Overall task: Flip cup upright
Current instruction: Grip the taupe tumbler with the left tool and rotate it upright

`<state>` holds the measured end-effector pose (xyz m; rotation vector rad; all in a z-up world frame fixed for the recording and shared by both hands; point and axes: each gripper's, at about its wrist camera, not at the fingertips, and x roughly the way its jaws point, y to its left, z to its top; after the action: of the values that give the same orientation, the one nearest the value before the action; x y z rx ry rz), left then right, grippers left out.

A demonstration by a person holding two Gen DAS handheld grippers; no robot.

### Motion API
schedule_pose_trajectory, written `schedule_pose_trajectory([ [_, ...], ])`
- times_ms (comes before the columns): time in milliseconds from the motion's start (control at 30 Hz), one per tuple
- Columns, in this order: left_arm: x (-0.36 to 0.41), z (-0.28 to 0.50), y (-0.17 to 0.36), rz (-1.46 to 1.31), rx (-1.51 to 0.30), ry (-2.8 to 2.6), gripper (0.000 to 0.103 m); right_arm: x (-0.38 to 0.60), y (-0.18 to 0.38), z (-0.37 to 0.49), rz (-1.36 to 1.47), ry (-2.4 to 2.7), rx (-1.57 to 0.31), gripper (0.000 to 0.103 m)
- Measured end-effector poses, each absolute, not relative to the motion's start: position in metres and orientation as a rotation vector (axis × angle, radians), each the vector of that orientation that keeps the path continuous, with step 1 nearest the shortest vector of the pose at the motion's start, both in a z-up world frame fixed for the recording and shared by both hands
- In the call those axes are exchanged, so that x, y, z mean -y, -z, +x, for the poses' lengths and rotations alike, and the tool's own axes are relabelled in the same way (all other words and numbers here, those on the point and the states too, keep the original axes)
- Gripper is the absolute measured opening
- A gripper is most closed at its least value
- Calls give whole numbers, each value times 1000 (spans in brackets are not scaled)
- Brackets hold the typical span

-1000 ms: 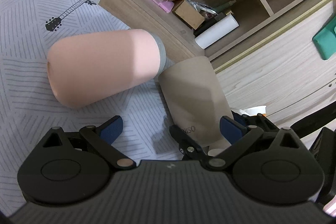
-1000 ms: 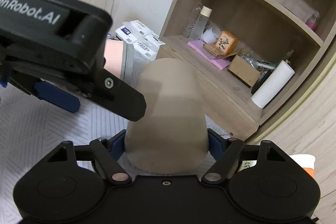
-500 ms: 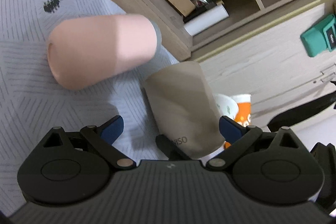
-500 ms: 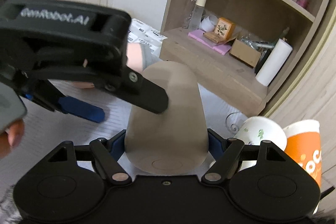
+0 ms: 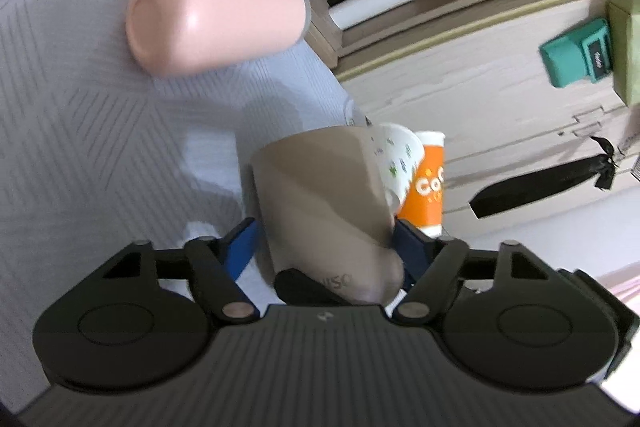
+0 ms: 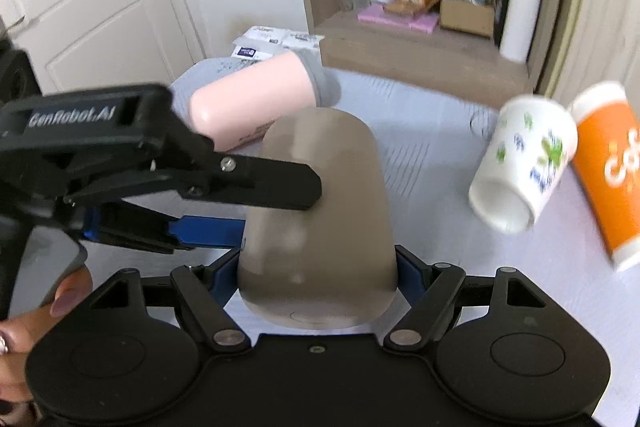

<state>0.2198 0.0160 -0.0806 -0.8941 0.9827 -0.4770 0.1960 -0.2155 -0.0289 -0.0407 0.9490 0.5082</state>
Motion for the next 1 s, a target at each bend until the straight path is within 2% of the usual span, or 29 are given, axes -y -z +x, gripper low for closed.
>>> schedule_pose_trajectory([
  [567, -16, 193, 74, -778, -1028, 552, 68, 227, 31, 186, 77, -562, -1100, 83],
  [800, -15, 196, 75, -732, -1021, 548, 81, 230, 20, 194, 48, -600, -1060, 85],
  [1000, -11, 201, 82, -760, -1045, 556, 85, 226, 19, 193, 2, -621, -1068, 82],
])
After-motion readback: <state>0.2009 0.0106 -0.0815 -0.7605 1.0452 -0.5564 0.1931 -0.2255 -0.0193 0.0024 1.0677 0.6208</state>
